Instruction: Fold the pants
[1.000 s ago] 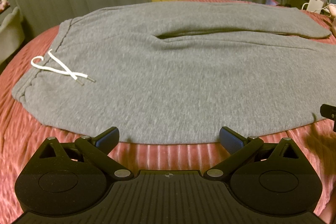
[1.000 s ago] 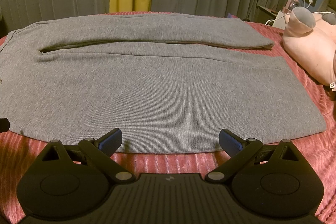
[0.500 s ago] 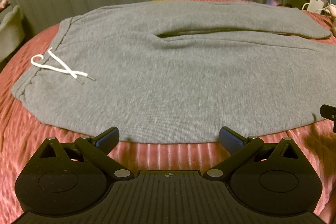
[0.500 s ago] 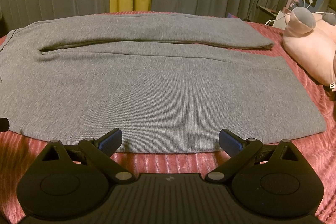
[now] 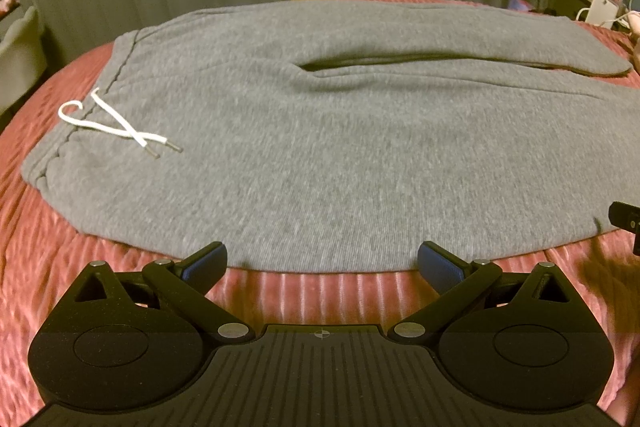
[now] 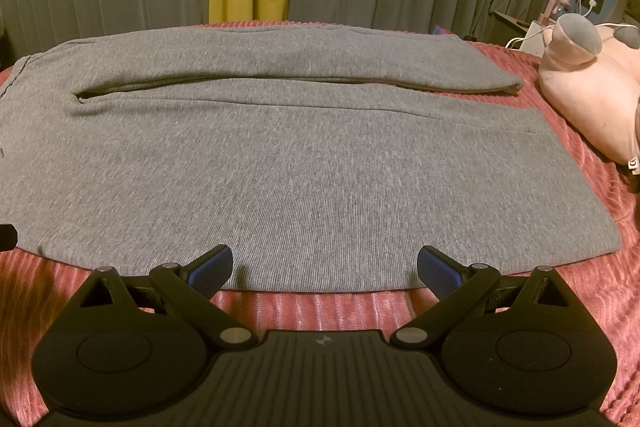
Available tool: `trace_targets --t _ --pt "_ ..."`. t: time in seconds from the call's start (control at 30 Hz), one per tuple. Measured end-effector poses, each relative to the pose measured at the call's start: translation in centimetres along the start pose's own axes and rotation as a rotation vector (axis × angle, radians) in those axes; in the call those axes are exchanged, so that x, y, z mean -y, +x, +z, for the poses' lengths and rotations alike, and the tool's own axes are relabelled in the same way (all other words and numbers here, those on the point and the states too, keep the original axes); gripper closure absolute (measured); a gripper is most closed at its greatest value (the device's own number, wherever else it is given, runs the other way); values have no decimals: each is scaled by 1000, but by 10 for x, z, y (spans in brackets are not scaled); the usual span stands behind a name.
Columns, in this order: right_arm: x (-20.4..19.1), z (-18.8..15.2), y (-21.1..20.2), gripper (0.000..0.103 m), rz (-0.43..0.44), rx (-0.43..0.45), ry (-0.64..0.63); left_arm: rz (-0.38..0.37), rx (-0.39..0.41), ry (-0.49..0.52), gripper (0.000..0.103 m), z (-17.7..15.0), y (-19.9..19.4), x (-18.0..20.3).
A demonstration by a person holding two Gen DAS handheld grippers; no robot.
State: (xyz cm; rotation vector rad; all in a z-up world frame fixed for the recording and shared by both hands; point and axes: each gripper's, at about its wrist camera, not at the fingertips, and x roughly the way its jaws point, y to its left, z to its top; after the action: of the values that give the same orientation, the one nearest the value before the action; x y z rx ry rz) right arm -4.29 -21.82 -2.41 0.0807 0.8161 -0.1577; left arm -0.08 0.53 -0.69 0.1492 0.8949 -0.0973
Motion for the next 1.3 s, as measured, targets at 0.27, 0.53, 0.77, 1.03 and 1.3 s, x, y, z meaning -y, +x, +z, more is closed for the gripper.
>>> trace_targets --t 0.27,0.53,0.77,1.03,1.3 --pt "1 0 0 4 1 0 -1 -4 -4 -7 0 1 -1 -1" --pt "0 0 0 4 0 -1 0 -7 -9 -15 0 2 -1 -2" --pt "-1 0 0 4 0 0 -1 -8 -11 -18 0 3 -1 -3" --pt "0 0 0 4 -1 0 -1 -6 -13 -21 0 2 -1 -4" --pt "0 0 0 4 0 -1 -3 -2 -16 -23 0 4 0 -5"
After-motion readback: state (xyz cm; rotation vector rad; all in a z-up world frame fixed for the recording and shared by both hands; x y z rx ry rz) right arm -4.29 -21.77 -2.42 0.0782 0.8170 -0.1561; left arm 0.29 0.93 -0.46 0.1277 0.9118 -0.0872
